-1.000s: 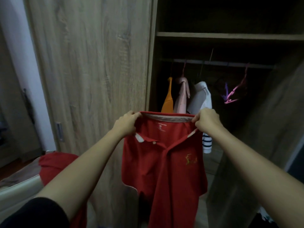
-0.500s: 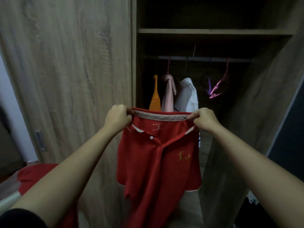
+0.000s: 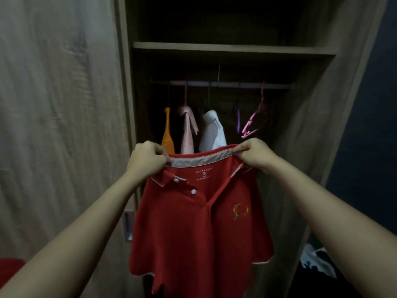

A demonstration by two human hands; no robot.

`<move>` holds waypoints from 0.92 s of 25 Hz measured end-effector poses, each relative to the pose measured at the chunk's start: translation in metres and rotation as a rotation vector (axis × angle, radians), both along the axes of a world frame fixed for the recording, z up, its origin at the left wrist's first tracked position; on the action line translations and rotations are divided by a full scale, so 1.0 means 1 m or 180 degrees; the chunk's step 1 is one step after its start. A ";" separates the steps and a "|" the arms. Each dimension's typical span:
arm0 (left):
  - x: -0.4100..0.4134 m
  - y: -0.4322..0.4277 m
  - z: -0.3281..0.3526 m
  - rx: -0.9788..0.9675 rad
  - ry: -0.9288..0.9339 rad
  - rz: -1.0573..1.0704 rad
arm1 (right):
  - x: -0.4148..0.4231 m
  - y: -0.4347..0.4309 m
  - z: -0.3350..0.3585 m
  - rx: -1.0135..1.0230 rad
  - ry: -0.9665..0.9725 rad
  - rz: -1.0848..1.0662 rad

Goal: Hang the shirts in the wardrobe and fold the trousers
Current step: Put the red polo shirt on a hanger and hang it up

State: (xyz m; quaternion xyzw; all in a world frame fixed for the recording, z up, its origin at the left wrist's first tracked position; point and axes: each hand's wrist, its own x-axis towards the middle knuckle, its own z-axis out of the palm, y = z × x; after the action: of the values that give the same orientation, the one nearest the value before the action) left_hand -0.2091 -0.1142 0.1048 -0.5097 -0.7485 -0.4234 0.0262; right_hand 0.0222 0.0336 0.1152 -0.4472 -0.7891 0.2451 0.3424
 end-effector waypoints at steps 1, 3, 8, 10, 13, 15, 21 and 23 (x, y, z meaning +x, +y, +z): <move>0.006 0.009 0.003 0.0013 -0.0047 -0.0181 | 0.005 0.009 0.007 0.0042 -0.0013 0.0012; 0.021 0.031 0.011 0.0175 0.0039 -0.0478 | 0.015 0.024 0.018 0.0022 -0.0079 0.0138; 0.064 0.127 0.039 0.0571 0.0031 -0.0620 | 0.026 0.046 0.024 0.0474 -0.0791 0.0521; 0.083 0.178 0.056 0.0504 -0.0325 -0.0732 | 0.033 0.057 0.025 0.0602 -0.1021 0.0613; 0.106 0.245 0.073 0.0199 -0.0490 -0.0493 | 0.045 0.080 0.025 0.0595 -0.1168 0.0684; 0.113 0.281 0.074 -0.0068 -0.0977 -0.0402 | 0.053 0.093 0.027 0.0638 -0.1221 0.0726; 0.116 0.324 0.074 0.0032 -0.0885 -0.0194 | 0.067 0.112 0.027 0.0679 -0.1252 0.0820; 0.120 0.317 0.078 0.0036 -0.0684 -0.0137 | 0.070 0.115 0.023 0.0625 -0.1274 0.0816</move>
State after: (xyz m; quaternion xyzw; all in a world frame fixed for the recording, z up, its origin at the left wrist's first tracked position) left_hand -0.0894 0.2024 0.1829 -0.4771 -0.7336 -0.4802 -0.0604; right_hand 0.0917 0.1484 0.1379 -0.3478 -0.9114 0.1154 0.1873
